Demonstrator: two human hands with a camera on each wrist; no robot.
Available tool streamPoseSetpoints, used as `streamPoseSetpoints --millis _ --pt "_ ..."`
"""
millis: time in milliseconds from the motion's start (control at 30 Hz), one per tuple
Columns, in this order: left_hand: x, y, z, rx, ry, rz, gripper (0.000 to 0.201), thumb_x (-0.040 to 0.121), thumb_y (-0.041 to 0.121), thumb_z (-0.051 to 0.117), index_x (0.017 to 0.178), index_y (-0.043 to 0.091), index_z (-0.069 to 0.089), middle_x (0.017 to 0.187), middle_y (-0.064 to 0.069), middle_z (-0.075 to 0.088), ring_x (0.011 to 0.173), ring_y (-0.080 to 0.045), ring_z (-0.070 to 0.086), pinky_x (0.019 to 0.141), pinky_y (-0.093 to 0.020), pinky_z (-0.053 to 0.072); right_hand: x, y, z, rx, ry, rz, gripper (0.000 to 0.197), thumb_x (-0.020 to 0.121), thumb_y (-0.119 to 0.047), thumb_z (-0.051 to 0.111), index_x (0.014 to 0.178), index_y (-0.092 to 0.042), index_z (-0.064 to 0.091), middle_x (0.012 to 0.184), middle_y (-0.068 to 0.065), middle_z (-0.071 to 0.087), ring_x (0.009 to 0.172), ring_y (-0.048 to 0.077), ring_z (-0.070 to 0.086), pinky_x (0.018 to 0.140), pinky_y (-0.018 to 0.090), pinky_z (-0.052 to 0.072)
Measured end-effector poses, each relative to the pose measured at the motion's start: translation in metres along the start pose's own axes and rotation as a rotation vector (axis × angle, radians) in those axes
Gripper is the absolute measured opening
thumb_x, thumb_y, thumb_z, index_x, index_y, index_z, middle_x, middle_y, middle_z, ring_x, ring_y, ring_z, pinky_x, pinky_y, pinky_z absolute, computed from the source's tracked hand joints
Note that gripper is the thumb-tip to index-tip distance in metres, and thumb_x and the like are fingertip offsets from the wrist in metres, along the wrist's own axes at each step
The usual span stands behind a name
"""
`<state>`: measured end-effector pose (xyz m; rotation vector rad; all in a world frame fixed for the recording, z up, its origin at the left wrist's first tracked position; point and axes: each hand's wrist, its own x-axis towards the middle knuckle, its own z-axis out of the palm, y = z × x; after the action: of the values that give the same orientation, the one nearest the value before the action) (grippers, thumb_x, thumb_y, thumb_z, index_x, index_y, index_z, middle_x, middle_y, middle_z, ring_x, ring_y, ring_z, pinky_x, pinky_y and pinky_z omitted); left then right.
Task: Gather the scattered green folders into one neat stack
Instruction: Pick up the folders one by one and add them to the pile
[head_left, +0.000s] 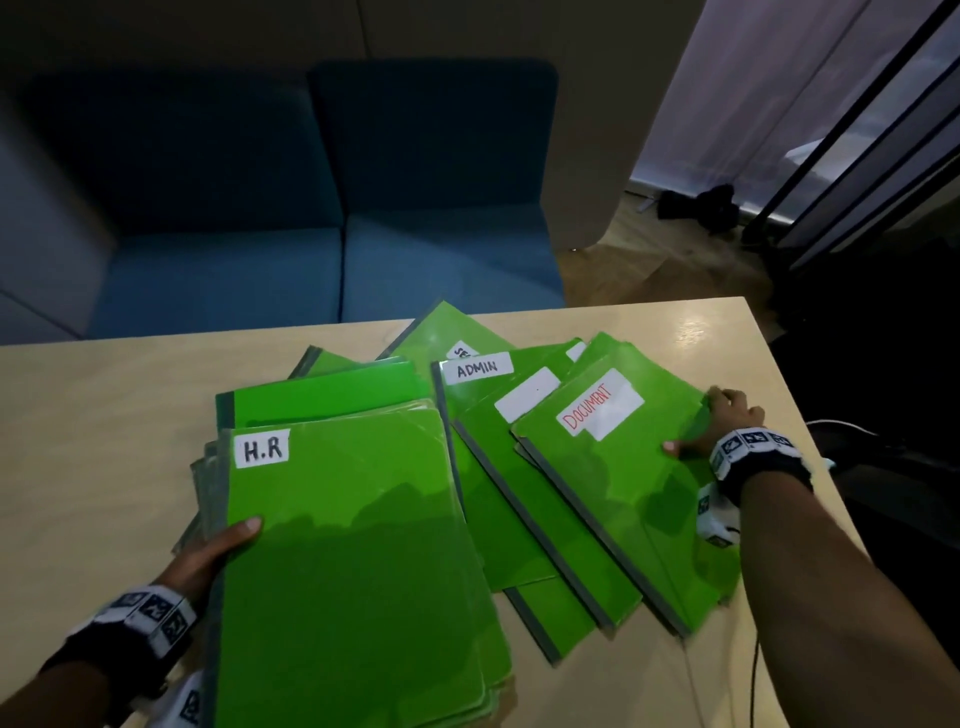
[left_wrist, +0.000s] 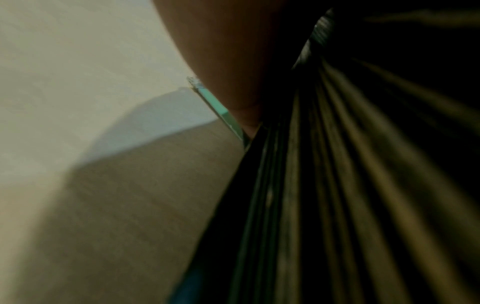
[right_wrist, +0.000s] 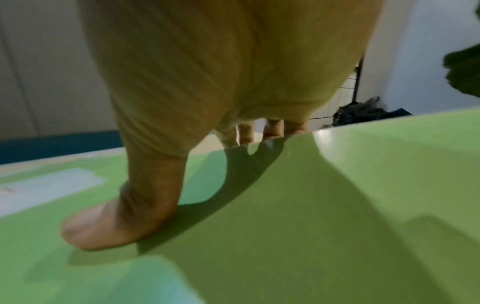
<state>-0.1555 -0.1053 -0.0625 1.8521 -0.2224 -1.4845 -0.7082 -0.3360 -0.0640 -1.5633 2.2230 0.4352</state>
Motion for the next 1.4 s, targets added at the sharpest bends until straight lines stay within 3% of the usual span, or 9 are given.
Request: streamPoseSetpoints --millis 200,333,500,633,733,833,967,1200,1400 --pt "0.006 -0.005 -0.005 -0.012 -0.034 0.013 0.016 0.095 0.018 0.051 0.102 0.015 0.065 0.080 -0.010 0.076 0.065 -0.026 0.073 0.066 -0.039 0.059 -0.021 0.002 0.010 -0.033 0.129 0.044 0.103 0.051 -0.065 0.083 0.131 -0.015 0.043 0.132 0.017 0.047 0.127 0.038 0.037 0.104 0.050 0.031" --pt "0.007 -0.004 -0.006 -0.035 -0.054 0.013 0.016 0.095 0.017 0.052 0.102 0.013 0.066 0.084 -0.012 0.076 0.066 -0.026 0.074 0.072 -0.043 0.058 -0.036 0.013 -0.010 0.371 0.185 -0.057 0.085 0.055 -0.051 0.088 0.118 -0.008 0.052 0.111 0.023 0.064 0.104 0.038 0.062 0.086 0.044 0.048" --pt "-0.002 0.000 -0.001 -0.057 -0.074 0.080 0.017 0.096 0.007 0.050 0.099 0.016 0.064 0.074 -0.003 0.076 0.062 -0.018 0.073 0.060 -0.035 0.061 -0.083 0.009 -0.056 0.777 0.181 -0.269 0.041 0.073 -0.017 0.083 0.108 -0.013 0.062 0.088 0.009 0.072 0.063 0.008 0.067 0.060 0.023 0.058" --pt "-0.015 0.007 0.001 -0.065 -0.142 0.135 0.014 0.078 0.015 0.072 0.091 0.021 0.074 0.090 -0.003 0.076 0.071 -0.017 0.074 0.061 -0.032 0.060 -0.133 -0.031 -0.068 1.073 0.068 -0.352 0.059 0.056 -0.049 0.085 0.105 -0.020 0.069 0.084 -0.009 0.076 0.084 0.029 0.071 0.066 0.043 0.061" --pt "-0.002 -0.001 -0.010 -0.021 -0.129 0.174 0.059 0.046 0.045 0.091 0.098 0.024 0.076 0.105 -0.008 0.075 0.094 -0.027 0.072 0.088 -0.047 0.055 -0.157 -0.078 -0.031 1.257 -0.080 -0.310 0.080 0.033 -0.063 0.087 0.098 -0.019 0.071 0.089 0.001 0.077 0.077 0.022 0.073 0.067 0.044 0.061" --pt "0.013 -0.011 -0.017 0.004 -0.126 0.157 0.085 0.038 0.058 0.091 0.111 0.020 0.070 0.114 -0.011 0.071 0.104 -0.031 0.068 0.098 -0.054 0.047 -0.193 -0.134 0.017 1.272 -0.240 -0.315 0.065 0.055 -0.047 0.089 0.105 -0.010 0.069 0.089 0.003 0.076 0.079 0.024 0.072 0.072 0.039 0.060" --pt "0.017 -0.014 -0.022 0.078 -0.060 0.165 0.092 0.045 0.074 0.080 0.121 0.025 0.064 0.122 -0.004 0.068 0.111 -0.026 0.064 0.102 -0.048 0.045 -0.236 -0.174 0.068 1.134 -0.236 -0.291 0.023 0.082 0.003 0.070 0.102 -0.004 0.059 0.068 -0.011 0.068 0.055 -0.002 0.065 0.047 0.008 0.046" --pt "0.037 -0.022 -0.031 0.443 -0.077 0.264 0.134 0.047 0.096 0.023 0.141 0.002 0.041 0.138 -0.023 0.051 0.126 -0.036 0.050 0.107 -0.043 0.038 -0.238 -0.191 0.123 0.701 -0.197 -0.301 0.080 0.075 -0.014 0.080 0.140 -0.003 0.036 0.133 0.014 0.057 0.121 0.028 0.057 0.102 0.037 0.045" --pt "0.029 -0.027 -0.020 0.041 -0.163 0.134 0.116 0.035 0.057 0.089 0.135 0.012 0.051 0.127 -0.014 0.063 0.114 -0.030 0.060 0.106 -0.047 0.041 -0.227 -0.186 0.111 0.532 -0.204 -0.384 0.076 0.082 -0.030 0.075 0.146 -0.013 0.040 0.141 0.009 0.052 0.127 0.026 0.052 0.104 0.033 0.042"
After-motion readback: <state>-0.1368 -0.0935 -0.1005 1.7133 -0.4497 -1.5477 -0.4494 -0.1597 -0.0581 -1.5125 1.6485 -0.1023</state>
